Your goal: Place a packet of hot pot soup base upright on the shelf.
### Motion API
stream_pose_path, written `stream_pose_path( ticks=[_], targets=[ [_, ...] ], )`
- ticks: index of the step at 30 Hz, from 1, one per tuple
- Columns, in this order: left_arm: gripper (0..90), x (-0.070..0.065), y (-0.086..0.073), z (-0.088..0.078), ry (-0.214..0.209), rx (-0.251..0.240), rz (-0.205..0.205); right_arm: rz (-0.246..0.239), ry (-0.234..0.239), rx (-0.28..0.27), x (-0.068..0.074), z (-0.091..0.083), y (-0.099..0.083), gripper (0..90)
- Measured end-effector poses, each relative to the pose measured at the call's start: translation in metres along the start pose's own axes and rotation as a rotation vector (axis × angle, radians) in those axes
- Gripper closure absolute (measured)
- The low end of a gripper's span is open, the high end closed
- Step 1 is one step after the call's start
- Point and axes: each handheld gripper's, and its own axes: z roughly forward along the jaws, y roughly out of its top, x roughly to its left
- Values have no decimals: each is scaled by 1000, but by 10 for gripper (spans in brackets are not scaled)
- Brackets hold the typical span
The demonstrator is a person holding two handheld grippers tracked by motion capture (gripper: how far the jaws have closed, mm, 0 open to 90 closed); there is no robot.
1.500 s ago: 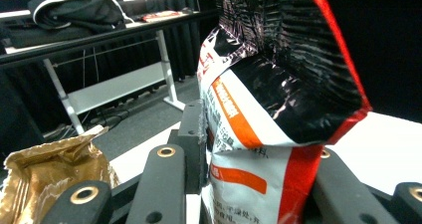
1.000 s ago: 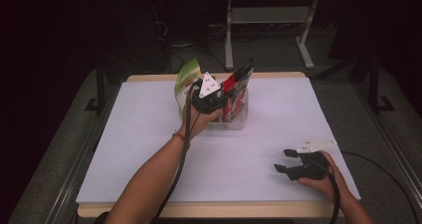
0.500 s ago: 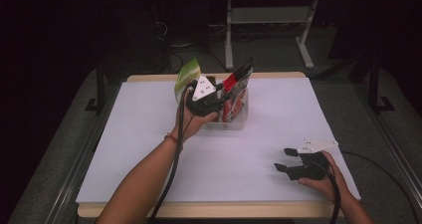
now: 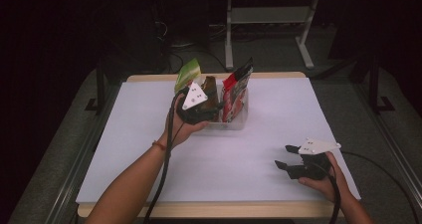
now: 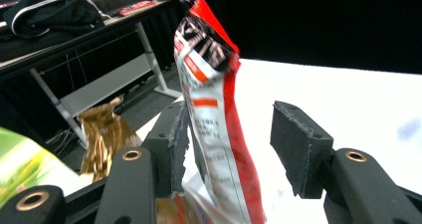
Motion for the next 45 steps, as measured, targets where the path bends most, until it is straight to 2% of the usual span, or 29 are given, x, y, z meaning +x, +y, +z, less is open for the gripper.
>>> stream_pose_path(
  ticks=[4,9,18,27,33,36,40,45],
  targets=[
    [463,-5,-6,-10,-19,16,14,-9,-14,-5,1,-1,1,319],
    [433,-9,-18,-23,-23,52,51,-20,-32,-12,2,-3,3,316],
    [389,-8,-41,-41,-21,99,50,-36,-59,-28,3,-5,5,312],
    [349,-7,-65,-63,-20,146,75,-50,-81,-47,4,-6,7,305],
    [328,-5,-80,-81,-19,141,58,-54,-90,-61,3,-7,9,298],
    [318,-4,-88,-91,-7,159,66,-49,-99,-78,2,-8,10,293],
    [307,0,-102,-106,-1,180,49,-52,-116,-90,2,-9,11,286],
    [297,7,-122,-128,30,207,31,-53,-136,-99,0,-11,11,277]
  ],
)
